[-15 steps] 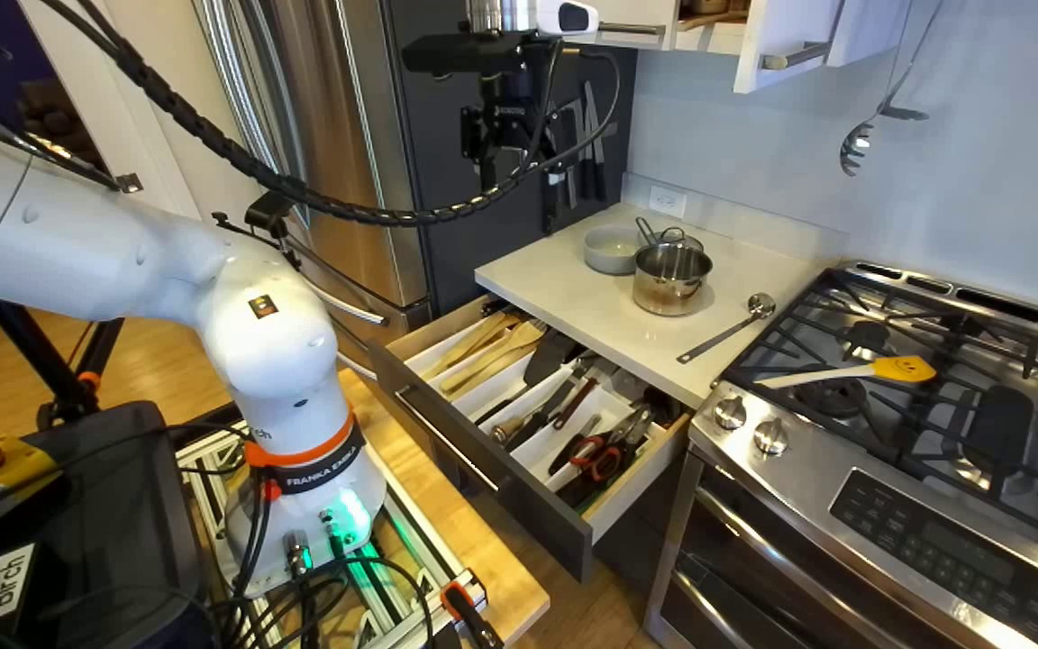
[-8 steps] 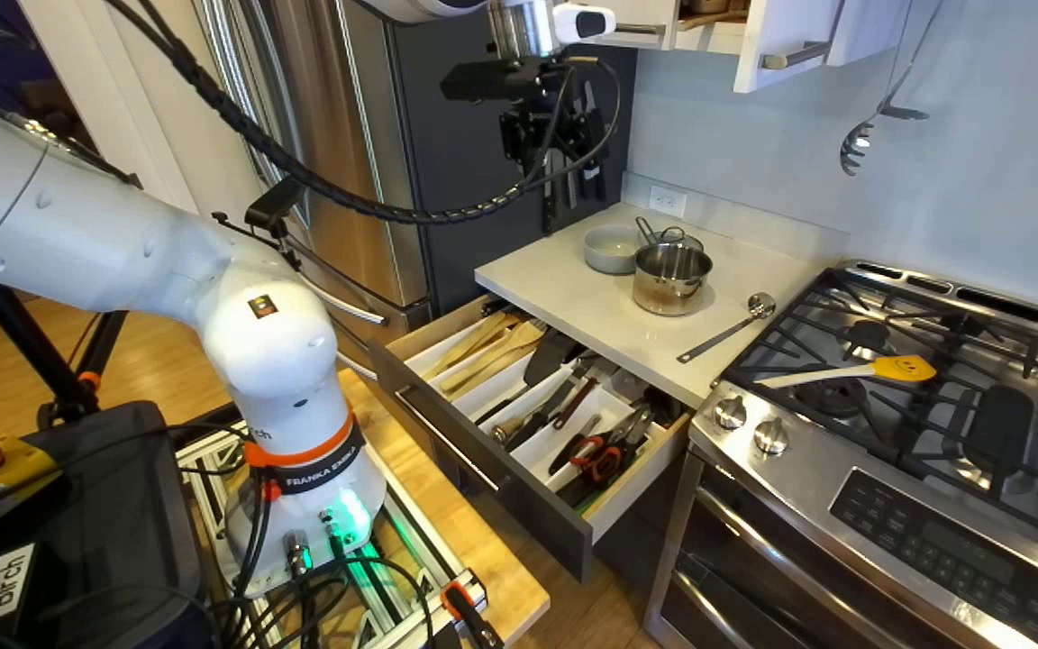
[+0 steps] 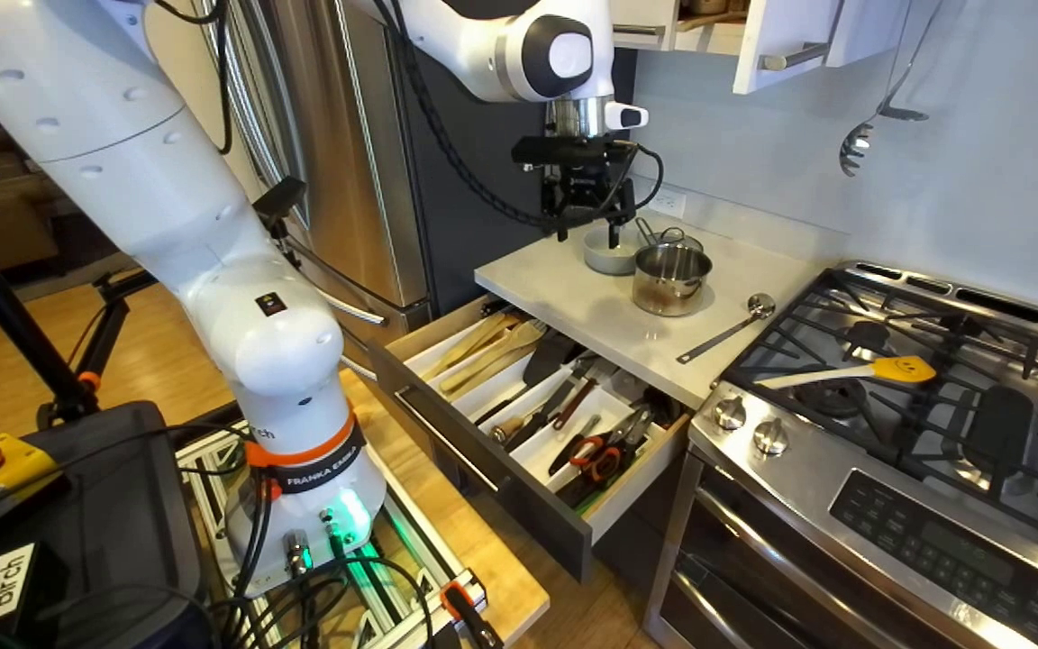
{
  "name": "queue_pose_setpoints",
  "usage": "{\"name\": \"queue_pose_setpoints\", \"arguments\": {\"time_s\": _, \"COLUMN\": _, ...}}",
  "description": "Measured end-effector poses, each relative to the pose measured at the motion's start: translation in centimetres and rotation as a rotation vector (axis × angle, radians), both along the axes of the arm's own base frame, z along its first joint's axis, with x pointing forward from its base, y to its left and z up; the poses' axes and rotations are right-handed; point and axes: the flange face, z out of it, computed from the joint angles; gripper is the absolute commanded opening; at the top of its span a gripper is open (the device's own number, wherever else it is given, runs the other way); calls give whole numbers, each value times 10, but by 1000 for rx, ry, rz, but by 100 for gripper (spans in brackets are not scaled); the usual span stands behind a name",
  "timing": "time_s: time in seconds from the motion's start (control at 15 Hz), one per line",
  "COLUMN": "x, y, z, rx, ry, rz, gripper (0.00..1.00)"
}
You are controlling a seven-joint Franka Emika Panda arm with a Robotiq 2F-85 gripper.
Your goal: Move the pot from the countertop to the stove
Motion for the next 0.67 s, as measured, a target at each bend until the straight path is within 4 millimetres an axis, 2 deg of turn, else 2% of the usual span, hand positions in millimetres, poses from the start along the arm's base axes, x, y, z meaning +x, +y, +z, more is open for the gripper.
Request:
{"name": "queue_pose_setpoints", "arguments": {"time_s": 0.13, "x": 3, "y": 0, "z": -2, "rx": 0, "ry": 5, "rz": 0, "gripper": 100}}
{"name": "queue_pose_setpoints", "arguments": {"time_s": 0.47, "x": -1, "y": 1, "z": 13, "rx": 1, "ry": -44, "rz": 7, "gripper": 100}}
{"name": "queue_pose_setpoints", "arguments": {"time_s": 0.67, "x": 7, "y": 10, "z": 21, "rx": 19, "ry": -230, "rz": 47, "gripper": 100}}
